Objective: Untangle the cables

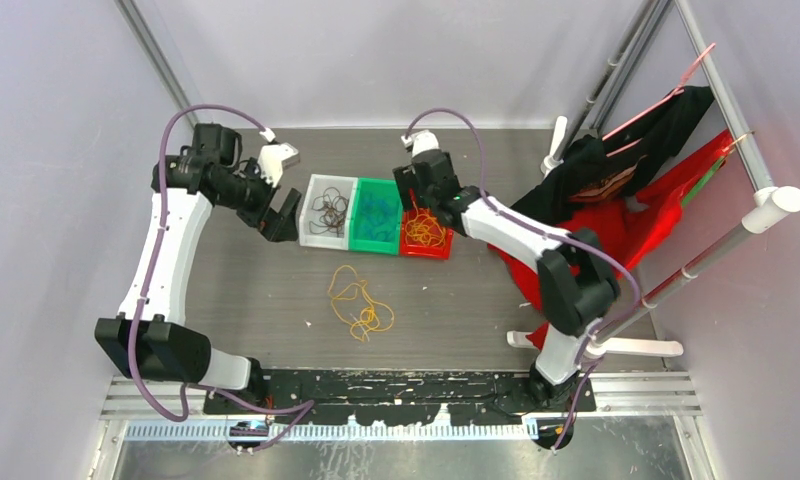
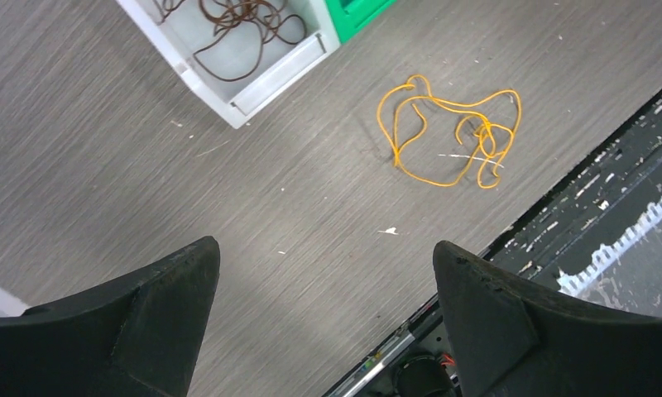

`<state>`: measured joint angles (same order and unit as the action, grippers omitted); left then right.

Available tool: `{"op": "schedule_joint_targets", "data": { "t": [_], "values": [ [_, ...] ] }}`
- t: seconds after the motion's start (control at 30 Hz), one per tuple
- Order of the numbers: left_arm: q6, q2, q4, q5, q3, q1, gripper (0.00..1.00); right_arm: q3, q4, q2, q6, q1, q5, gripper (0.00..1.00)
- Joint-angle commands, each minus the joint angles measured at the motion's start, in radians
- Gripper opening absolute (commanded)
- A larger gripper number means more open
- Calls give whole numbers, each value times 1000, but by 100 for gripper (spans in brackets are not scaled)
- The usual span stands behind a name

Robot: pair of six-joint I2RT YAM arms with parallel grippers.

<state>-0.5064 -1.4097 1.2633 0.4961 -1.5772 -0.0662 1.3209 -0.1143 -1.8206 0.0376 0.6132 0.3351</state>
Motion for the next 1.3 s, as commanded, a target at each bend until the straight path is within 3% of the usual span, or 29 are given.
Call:
{"op": "schedule_joint_targets", "data": {
  "t": [0.0, 0.17, 0.3, 0.53, 0.73, 1.03, 1.27],
  "values": [
    [19, 1, -46, -34, -38, 39, 100, -43, 32, 224, 41, 17, -6, 98],
    [14, 13, -60, -49, -44, 74, 99, -118, -19, 362, 39, 131, 14, 100],
    [17, 18, -66, -49, -34, 93, 99, -182, -60, 413, 101, 328, 31, 100],
    [18, 37, -82, -64, -12, 105, 100, -203, -82, 259, 255, 568, -9, 100],
    [17, 48, -73, -32, -12, 105, 99, -176, -44, 112, 257, 620, 2, 100],
    [-8, 54, -49, -18, -13, 105, 99, -43, -167, -55, 244, 657, 140, 100],
    [-23, 62, -42, -8, -15, 105, 100, -46, -184, -63, 311, 644, 30, 100]
  ]
}}
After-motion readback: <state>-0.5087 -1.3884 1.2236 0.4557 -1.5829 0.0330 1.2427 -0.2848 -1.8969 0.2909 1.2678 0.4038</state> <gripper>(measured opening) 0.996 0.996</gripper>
